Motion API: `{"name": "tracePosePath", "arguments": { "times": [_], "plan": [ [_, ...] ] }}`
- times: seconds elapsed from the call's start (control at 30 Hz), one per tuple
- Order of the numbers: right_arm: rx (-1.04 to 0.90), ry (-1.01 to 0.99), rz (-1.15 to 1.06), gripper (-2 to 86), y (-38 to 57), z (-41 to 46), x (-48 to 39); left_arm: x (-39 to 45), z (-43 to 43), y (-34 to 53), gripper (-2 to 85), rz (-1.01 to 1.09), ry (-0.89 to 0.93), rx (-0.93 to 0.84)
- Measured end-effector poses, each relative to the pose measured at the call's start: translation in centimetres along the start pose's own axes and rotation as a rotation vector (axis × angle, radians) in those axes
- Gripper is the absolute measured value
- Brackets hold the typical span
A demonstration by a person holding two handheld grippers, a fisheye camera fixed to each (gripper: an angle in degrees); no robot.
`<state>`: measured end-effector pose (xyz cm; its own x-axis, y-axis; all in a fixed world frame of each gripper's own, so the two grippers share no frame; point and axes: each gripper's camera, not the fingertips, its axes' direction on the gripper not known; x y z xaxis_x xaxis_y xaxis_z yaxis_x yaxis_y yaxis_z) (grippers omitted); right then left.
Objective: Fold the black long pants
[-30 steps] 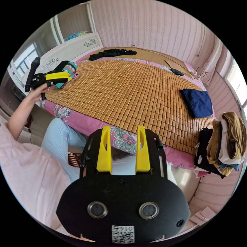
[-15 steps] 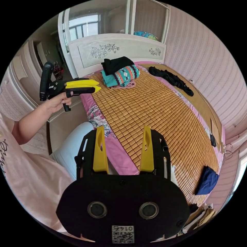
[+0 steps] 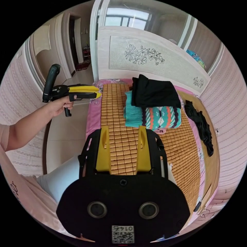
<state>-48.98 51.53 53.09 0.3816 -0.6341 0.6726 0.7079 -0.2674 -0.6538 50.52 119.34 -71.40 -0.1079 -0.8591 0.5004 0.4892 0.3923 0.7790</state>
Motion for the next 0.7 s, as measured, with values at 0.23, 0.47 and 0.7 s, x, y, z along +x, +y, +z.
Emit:
{"name": "tracePosePath", "arguments": {
  "times": [0.23, 0.47, 0.7],
  "plan": [
    [-0.133, 0.004, 0.136, 16.0, -10.9, 10.0, 4.9, -4.2, 8.3, -8.4, 14.3, -0.084, 0.025, 0.003],
    [-0.215, 0.022, 0.184, 11.1, -11.8, 14.1, 7.1, -4.1, 13.2, -11.5, 6.2, -0.055, 0.058, -0.089],
    [-0.14, -0.075, 0.234, 2.8, -7.9, 9.6, 9.6, 0.5, 9.6, -13.2, 4.6, 0.059, -0.007, -0.076]
  ]
}}
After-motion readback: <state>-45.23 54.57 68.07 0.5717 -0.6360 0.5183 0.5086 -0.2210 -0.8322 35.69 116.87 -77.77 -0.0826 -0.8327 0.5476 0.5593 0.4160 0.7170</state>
